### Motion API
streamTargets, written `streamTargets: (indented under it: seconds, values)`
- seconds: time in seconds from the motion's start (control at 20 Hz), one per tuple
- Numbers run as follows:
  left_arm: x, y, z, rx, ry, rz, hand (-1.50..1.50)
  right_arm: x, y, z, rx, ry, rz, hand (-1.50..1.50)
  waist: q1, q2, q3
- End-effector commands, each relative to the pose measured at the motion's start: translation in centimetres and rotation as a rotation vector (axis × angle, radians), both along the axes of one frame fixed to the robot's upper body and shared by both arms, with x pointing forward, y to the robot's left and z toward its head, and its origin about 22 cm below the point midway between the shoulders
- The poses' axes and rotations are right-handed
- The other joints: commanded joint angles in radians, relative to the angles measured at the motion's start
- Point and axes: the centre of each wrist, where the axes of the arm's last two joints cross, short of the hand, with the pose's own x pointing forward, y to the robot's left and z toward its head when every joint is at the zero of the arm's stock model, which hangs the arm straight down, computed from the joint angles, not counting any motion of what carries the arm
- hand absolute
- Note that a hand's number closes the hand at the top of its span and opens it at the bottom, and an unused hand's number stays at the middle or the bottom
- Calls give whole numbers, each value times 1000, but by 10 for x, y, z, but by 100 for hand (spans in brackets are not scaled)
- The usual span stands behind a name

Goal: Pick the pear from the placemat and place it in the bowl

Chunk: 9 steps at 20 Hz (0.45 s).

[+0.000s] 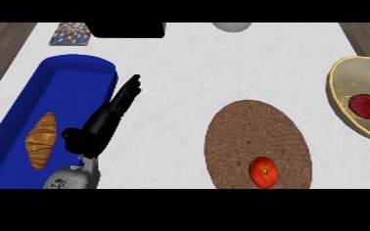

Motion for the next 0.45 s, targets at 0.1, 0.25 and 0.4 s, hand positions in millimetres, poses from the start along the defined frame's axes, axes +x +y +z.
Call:
streamTargets:
  seconds: [0.1, 0.25, 0.4]
  values:
    - [-9, 6, -6, -8, 17, 10, 0, -76, -35, -11, 30, -36, -32, -150, -3, 1, 3]
    - [-1, 3, 1, -16, 5, -20, 0, -93, -45, 2, 46, -50, 6, -150, -1, 1, 4]
    - [-4, -3, 0, -11, 4, 0, 0, -109, -47, -10, 68, -34, 23, -150, 3, 2, 6]
